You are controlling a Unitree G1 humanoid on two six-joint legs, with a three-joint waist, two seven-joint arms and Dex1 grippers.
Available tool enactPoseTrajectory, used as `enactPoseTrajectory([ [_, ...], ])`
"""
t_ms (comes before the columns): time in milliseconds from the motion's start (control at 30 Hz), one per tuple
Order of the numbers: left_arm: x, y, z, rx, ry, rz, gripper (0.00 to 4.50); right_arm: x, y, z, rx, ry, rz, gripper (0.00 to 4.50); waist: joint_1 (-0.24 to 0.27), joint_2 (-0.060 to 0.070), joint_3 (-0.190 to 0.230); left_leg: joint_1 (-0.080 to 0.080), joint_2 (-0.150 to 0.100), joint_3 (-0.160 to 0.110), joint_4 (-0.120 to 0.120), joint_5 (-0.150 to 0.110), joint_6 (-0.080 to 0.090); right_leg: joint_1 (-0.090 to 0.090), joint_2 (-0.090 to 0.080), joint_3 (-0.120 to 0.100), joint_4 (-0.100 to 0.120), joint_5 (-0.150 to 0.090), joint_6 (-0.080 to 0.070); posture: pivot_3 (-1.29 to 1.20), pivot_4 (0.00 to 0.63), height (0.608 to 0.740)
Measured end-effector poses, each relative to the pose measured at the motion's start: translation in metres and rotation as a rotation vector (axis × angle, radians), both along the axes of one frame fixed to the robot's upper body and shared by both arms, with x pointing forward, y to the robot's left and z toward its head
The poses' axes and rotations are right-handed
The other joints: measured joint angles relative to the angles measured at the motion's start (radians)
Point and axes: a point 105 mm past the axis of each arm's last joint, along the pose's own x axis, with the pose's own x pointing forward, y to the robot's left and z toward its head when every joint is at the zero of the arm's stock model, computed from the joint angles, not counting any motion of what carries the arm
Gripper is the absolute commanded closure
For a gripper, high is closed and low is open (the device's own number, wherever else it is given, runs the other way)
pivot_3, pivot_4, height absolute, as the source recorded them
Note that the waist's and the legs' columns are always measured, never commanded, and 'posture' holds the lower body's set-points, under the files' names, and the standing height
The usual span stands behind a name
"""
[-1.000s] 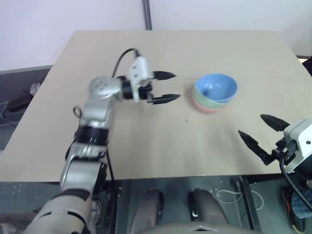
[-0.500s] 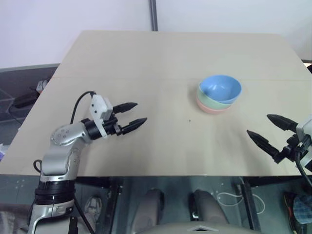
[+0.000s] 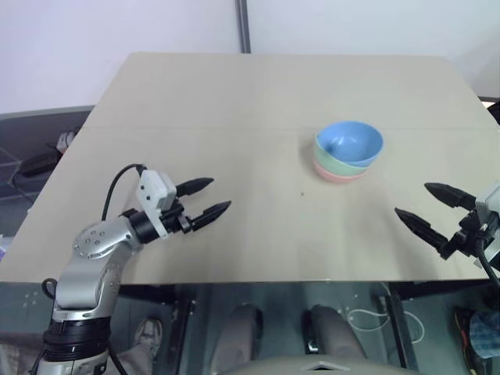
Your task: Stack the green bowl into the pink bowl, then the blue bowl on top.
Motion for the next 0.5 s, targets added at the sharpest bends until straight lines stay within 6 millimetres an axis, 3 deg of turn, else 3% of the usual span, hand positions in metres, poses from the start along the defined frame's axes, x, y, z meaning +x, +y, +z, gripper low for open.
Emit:
enactPoseTrajectory([
  [67,0.0,0.002,-0.001,-0.002,0.007,0.016,0.93,0.001,-0.003,-0.003,-0.01,0.019,0.007,0.47,0.0,0.0,0.0,0.0,0.0,0.0,0.0,0.0,0.0,0.001,0.0,0.0,0.0,0.0,0.0,0.0,0.15,0.74],
  [100,0.0,0.003,-0.002,-0.002,0.008,0.025,0.89,0.001,-0.006,-0.004,-0.017,0.028,0.008,0.24,0.0,0.0,0.0,0.0,0.0,0.0,0.0,0.0,0.0,0.001,0.0,0.0,0.0,0.0,0.0,0.0,0.15,0.74],
  [500,-0.01,0.009,0.0,-0.026,0.017,0.07,0.89,0.014,-0.034,-0.006,-0.069,0.056,0.014,0.24,0.0,0.0,0.0,0.0,0.0,0.0,0.0,0.0,0.0,0.001,-0.001,0.0,-0.001,0.0,0.0,0.0,0.15,0.74],
])
